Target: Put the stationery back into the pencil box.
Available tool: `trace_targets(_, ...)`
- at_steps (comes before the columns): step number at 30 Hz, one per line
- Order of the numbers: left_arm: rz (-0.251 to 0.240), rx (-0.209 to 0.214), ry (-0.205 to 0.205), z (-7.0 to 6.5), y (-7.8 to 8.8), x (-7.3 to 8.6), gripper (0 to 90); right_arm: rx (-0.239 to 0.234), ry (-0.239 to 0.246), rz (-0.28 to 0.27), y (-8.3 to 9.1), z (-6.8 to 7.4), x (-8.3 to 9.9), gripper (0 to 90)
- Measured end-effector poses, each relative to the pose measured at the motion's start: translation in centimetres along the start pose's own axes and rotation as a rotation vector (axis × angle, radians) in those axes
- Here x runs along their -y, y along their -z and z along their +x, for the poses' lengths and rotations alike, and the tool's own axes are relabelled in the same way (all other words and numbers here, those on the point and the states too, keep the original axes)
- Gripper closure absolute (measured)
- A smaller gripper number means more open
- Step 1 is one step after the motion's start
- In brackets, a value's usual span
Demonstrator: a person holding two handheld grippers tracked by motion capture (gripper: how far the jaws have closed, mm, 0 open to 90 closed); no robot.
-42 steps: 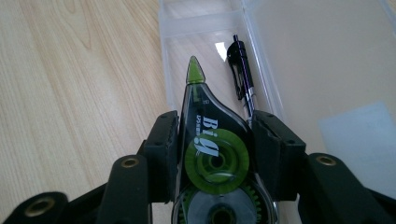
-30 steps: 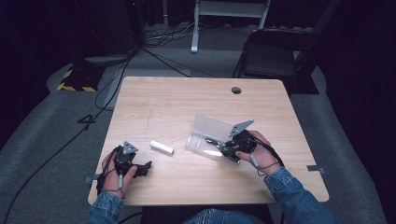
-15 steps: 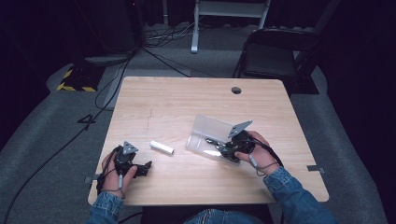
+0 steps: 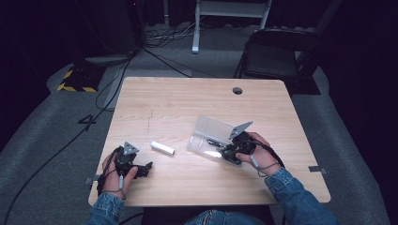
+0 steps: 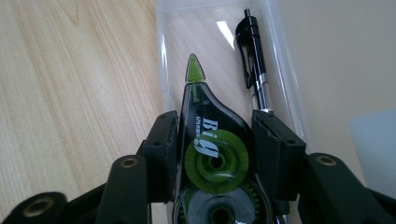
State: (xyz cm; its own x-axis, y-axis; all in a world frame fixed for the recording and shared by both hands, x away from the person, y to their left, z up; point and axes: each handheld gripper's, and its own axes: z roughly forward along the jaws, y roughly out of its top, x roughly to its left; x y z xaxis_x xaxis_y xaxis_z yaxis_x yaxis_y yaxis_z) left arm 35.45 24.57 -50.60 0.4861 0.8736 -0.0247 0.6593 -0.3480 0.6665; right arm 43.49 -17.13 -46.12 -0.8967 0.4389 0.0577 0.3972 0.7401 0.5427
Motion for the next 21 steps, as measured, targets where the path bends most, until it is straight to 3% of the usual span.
trace_targets(13, 0.0, 0.0, 0.0, 0.0, 0.0, 0.0, 1.3, -0.028, -0.013, 0.023, -0.31, -0.05, 0.15, 53.1)
trace_targets(14, 0.0, 0.0, 0.001, 0.0, 0.0, 0.0, 1.3, -0.034, -0.033, 0.025, -0.32, -0.03, 0.18, 52.9)
trace_targets(21, 0.001, 0.001, 0.0, -0.02, -0.03, -0.01, 0.7, -0.04, -0.048, 0.012, -0.08, -0.15, 0.3, 50.1)
